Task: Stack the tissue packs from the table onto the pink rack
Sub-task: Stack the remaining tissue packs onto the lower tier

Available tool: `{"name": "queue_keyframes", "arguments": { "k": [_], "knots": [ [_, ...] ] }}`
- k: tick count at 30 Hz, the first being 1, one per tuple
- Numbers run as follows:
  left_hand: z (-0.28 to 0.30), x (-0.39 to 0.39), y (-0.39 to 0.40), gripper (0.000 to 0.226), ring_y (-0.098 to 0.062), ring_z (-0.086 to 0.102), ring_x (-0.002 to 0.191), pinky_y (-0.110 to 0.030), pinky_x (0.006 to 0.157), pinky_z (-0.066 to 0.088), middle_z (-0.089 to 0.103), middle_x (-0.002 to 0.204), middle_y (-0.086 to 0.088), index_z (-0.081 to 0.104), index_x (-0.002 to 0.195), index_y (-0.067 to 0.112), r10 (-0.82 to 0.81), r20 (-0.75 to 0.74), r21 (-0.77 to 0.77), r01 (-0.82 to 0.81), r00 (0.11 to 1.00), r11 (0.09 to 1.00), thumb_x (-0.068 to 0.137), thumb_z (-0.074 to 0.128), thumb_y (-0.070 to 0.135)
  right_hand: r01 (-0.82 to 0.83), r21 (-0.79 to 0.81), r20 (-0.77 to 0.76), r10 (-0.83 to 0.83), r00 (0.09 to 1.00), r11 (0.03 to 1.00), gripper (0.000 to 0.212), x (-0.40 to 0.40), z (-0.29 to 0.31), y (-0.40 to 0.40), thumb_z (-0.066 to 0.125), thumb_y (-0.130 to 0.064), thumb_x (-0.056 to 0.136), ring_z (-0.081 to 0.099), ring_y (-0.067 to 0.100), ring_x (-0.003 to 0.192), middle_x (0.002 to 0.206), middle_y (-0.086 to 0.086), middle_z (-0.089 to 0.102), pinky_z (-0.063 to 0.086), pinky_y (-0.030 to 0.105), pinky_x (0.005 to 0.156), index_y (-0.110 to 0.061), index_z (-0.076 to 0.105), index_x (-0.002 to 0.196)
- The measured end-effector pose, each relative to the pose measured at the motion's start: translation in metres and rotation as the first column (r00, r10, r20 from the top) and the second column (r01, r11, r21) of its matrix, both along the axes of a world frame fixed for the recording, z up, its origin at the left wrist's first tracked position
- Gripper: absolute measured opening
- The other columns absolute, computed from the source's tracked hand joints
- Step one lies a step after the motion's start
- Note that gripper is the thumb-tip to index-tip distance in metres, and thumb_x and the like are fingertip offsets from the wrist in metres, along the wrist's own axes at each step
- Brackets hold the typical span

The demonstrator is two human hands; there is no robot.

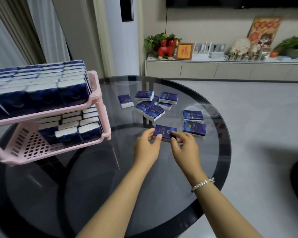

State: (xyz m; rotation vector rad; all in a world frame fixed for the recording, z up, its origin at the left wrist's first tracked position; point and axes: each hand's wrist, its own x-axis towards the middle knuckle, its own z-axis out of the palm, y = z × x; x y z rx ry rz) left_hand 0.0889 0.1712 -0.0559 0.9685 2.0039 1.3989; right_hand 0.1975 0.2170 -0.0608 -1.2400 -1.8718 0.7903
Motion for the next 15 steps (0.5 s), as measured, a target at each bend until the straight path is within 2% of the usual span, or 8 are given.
{"name": "queue_keyframes", "arguments": {
  "k": [2, 4, 5, 7, 9, 10, 12, 15],
  "knots": [
    [-0.001, 0.0, -0.003, 0.023, -0.01, 0.06, 0.101, -0.027, 0.089, 0.048, 0.064, 0.113, 0.001, 0.059, 0.108, 0.024, 0.071, 0.087, 0.102, -0.08, 0.994, 0.992, 0.087, 0.065, 0.03, 0.003, 0.002, -0.113, -0.003, 0.994, 1.0, 0.021, 0.003, 0.004, -0.005, 0.056, -0.013, 0.091, 0.057, 0.004, 0.083, 0.1, -0.003, 0.058, 0.048, 0.017, 0.08, -0.019, 0.068, 0.107],
    [0.001, -0.002, -0.006, 0.024, -0.013, 0.061, 0.095, -0.026, 0.08, 0.049, 0.062, 0.106, 0.004, 0.053, 0.099, 0.025, 0.115, 0.139, 0.129, -0.133, 0.984, 0.983, 0.083, 0.07, 0.031, -0.017, 0.022, -0.193, 0.021, 0.981, 1.0, 0.019, 0.006, 0.008, -0.011, 0.058, -0.011, 0.089, 0.057, -0.002, 0.079, 0.095, -0.007, 0.062, 0.044, 0.007, 0.068, -0.022, 0.069, 0.099],
    [0.0, -0.004, -0.007, 0.029, -0.016, 0.062, 0.094, -0.026, 0.076, 0.051, 0.06, 0.104, 0.005, 0.05, 0.101, 0.024, 0.119, 0.173, 0.127, -0.142, 0.978, 0.982, 0.082, 0.071, 0.029, -0.033, 0.029, -0.213, 0.039, 0.976, 0.999, 0.018, 0.006, 0.009, -0.013, 0.059, -0.011, 0.089, 0.057, -0.003, 0.079, 0.094, -0.01, 0.063, 0.043, 0.006, 0.066, -0.024, 0.068, 0.098],
    [0.002, -0.008, -0.008, 0.042, -0.018, 0.065, 0.084, -0.021, 0.064, 0.054, 0.057, 0.11, 0.002, 0.045, 0.117, 0.024, 0.07, 0.283, 0.126, -0.109, 0.957, 0.986, 0.084, 0.071, 0.02, -0.055, 0.026, -0.215, 0.059, 0.975, 0.998, 0.018, 0.005, 0.011, -0.011, 0.06, -0.014, 0.089, 0.058, -0.001, 0.081, 0.094, -0.014, 0.066, 0.045, 0.011, 0.067, -0.028, 0.067, 0.099],
    [0.002, -0.011, -0.009, 0.054, -0.013, 0.067, 0.075, -0.021, 0.063, 0.054, 0.059, 0.116, -0.004, 0.041, 0.133, 0.027, -0.002, 0.383, 0.141, -0.057, 0.924, 0.988, 0.087, 0.066, 0.013, 0.001, 0.061, -0.159, 0.009, 0.987, 0.998, 0.019, 0.006, 0.011, -0.002, 0.061, -0.017, 0.088, 0.058, 0.004, 0.087, 0.097, -0.011, 0.066, 0.047, 0.021, 0.075, -0.026, 0.066, 0.103],
    [0.003, -0.012, -0.01, 0.049, -0.013, 0.068, 0.077, -0.024, 0.065, 0.055, 0.061, 0.117, -0.007, 0.045, 0.132, 0.026, -0.029, 0.412, 0.162, -0.042, 0.911, 0.986, 0.089, 0.063, 0.01, 0.06, 0.109, -0.102, -0.049, 0.994, 0.992, 0.021, 0.007, 0.011, 0.005, 0.061, -0.018, 0.087, 0.057, 0.01, 0.092, 0.101, -0.008, 0.066, 0.045, 0.024, 0.08, -0.025, 0.066, 0.106],
    [0.004, -0.012, -0.011, 0.031, -0.017, 0.069, 0.083, -0.032, 0.073, 0.058, 0.063, 0.115, -0.011, 0.053, 0.115, 0.021, -0.046, 0.442, 0.199, -0.048, 0.896, 0.979, 0.09, 0.06, 0.005, 0.177, 0.18, 0.05, -0.189, 0.981, 0.968, 0.027, 0.013, 0.015, 0.023, 0.061, -0.021, 0.087, 0.051, 0.02, 0.106, 0.114, -0.003, 0.064, 0.036, 0.03, 0.089, -0.021, 0.065, 0.113],
    [0.003, -0.013, -0.012, 0.02, -0.024, 0.067, 0.083, -0.041, 0.083, 0.056, 0.064, 0.108, -0.015, 0.05, 0.095, 0.018, 0.015, 0.483, 0.201, -0.127, 0.875, 0.971, 0.087, 0.064, 0.006, 0.226, 0.064, 0.264, -0.235, 0.935, 0.972, 0.037, 0.02, 0.021, 0.048, 0.057, -0.027, 0.09, 0.038, 0.03, 0.118, 0.131, 0.002, 0.052, 0.027, 0.036, 0.098, -0.017, 0.056, 0.125]
  ]
}}
